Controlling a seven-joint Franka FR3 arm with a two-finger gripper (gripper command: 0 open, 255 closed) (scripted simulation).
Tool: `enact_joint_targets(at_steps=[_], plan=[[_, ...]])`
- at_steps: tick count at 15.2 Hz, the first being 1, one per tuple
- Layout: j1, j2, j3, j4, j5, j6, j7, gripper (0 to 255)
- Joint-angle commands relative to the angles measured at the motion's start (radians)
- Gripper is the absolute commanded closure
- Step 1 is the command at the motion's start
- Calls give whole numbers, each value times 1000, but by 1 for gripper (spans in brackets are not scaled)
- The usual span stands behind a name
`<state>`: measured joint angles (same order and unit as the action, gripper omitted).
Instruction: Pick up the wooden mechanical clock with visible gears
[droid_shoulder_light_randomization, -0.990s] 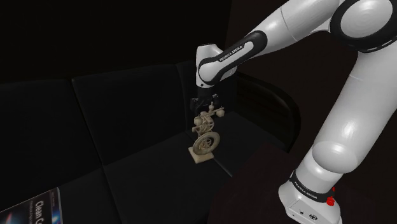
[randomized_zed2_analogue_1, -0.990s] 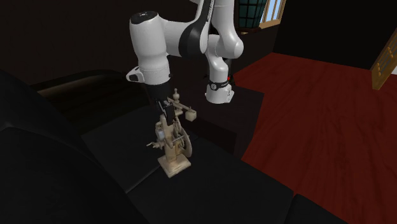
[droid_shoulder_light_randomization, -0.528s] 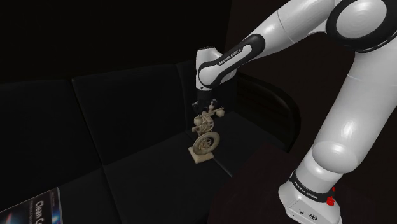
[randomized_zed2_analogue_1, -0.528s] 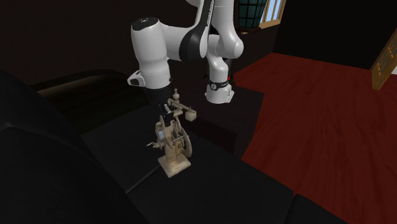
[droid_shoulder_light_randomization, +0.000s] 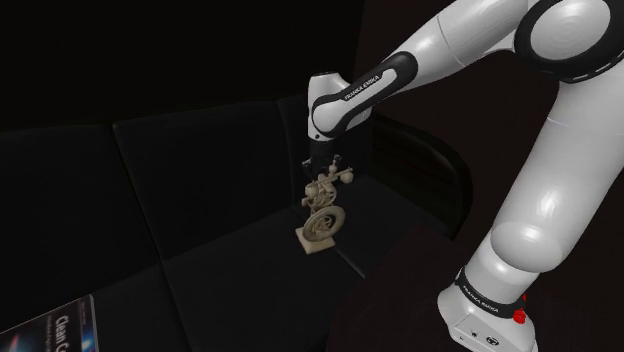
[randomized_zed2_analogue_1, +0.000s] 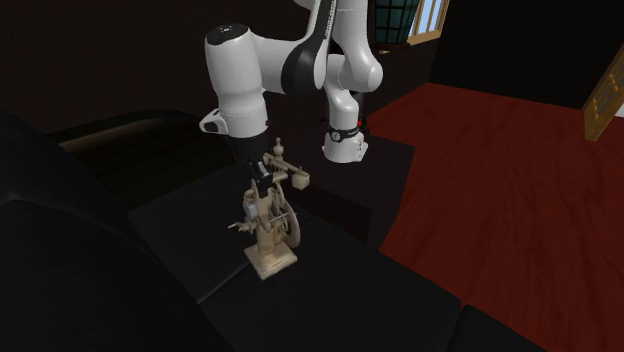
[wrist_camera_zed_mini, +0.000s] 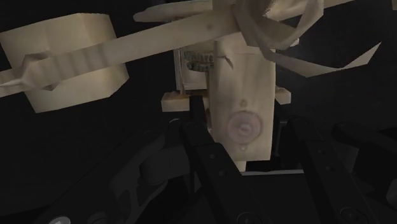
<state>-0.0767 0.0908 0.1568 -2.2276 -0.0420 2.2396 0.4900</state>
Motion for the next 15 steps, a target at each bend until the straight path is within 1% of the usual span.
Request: enact_joint_targets(at_steps=[1, 13, 15], plan=[[0, -16, 1, 11, 4, -25, -3, 255], [-2, -99, 1, 85, 22, -181, -18, 255], [-2, -100, 1, 86, 22, -183, -18, 255]])
